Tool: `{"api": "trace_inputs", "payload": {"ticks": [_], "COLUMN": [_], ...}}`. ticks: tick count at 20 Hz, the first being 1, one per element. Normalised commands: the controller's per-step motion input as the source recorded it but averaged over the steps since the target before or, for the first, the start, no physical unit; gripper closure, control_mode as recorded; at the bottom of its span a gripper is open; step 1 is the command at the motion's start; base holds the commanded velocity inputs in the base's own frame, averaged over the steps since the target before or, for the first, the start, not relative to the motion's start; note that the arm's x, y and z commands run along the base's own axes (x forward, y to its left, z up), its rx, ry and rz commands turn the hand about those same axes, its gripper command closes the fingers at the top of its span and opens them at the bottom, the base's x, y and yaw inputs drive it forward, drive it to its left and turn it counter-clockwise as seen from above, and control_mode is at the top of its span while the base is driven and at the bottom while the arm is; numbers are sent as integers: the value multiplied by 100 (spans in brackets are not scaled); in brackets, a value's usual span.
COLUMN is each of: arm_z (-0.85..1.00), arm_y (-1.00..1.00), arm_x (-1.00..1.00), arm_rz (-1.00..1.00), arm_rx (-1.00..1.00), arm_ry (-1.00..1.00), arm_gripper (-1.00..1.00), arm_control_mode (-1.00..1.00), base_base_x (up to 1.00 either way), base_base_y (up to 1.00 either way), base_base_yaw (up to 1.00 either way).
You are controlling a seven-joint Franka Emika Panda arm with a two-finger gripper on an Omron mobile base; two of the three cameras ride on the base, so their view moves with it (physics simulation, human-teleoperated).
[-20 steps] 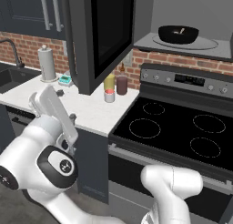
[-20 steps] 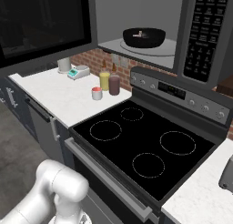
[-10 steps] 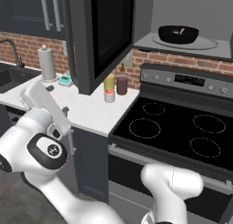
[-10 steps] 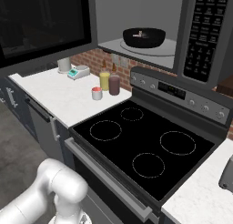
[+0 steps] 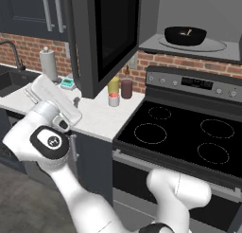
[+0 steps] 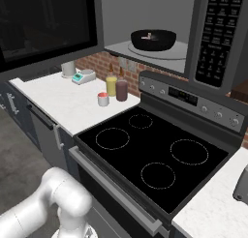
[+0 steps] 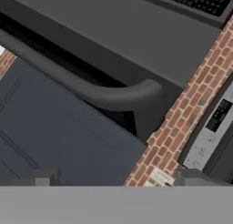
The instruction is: Pick the garlic from the sink and place it in the bowl. Then pick the bowl and place it in the microwave. Then close the microwave door and press the start button.
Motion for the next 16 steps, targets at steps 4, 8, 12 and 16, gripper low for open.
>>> {"api": "trace_inputs", "payload": {"ticks": [4,8,12,16], "arm_z": [-38,-32,-1,8], "arm_y": [2,0,-20,-72], "arm_x": [96,80,11,-11], "arm_rz": [-21,-17,-15,-11], "arm_rx": [1,8,7,13], "arm_ry": [-18,-6,-18,-38], "arm_gripper": [-100,-100,-100,-100], "arm_control_mode": [-100,-100,-100,-100], "base_base_x": [0,0,0,0], "base_base_y": [0,0,0,0], "base_base_yaw": [0,0,0,0]}}
